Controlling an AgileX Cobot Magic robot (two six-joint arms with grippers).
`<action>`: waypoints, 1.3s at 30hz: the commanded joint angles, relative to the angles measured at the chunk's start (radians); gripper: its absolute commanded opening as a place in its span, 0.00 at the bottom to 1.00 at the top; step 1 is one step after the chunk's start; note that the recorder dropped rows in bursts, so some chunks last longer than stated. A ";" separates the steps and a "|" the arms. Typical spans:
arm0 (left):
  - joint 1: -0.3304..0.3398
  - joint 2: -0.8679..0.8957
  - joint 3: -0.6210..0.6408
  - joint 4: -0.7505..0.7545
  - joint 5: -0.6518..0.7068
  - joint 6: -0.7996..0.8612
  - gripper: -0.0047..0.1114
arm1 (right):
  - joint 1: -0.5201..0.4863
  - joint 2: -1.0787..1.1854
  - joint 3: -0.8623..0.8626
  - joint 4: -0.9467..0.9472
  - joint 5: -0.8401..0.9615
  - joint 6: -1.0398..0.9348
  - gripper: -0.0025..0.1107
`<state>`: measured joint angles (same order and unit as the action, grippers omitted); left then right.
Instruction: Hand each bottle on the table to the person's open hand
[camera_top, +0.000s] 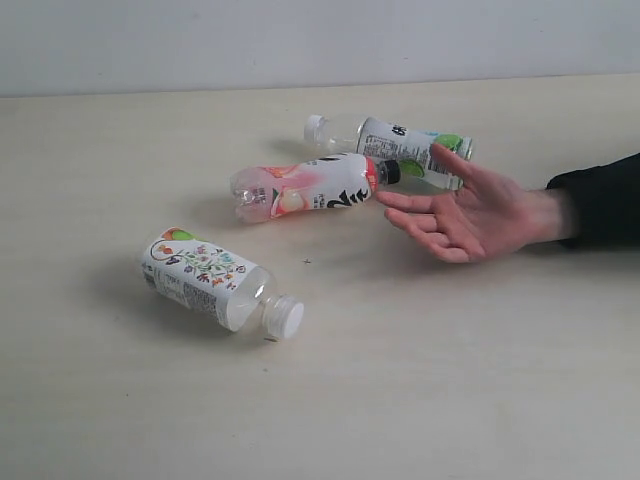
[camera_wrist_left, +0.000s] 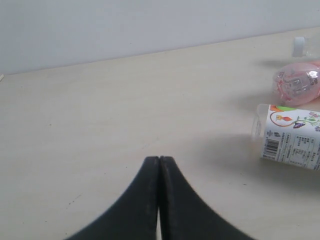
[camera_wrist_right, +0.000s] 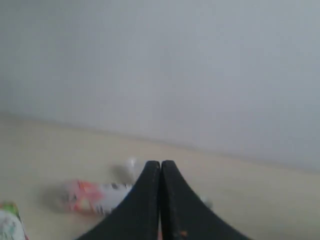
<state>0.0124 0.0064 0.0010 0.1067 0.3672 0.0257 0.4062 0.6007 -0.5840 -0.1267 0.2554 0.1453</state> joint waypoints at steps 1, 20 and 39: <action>-0.002 -0.006 -0.001 -0.003 -0.003 -0.003 0.05 | -0.002 0.324 -0.263 -0.115 0.409 -0.014 0.02; -0.002 -0.006 -0.001 -0.003 -0.003 -0.003 0.05 | -0.144 1.348 -1.229 0.100 0.964 -0.772 0.02; -0.002 -0.006 -0.001 -0.003 -0.003 -0.003 0.05 | -0.161 1.580 -1.340 0.136 0.467 -0.991 0.29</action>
<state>0.0124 0.0064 0.0010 0.1067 0.3672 0.0257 0.2494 2.1783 -1.9183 0.0123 0.7870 -0.8209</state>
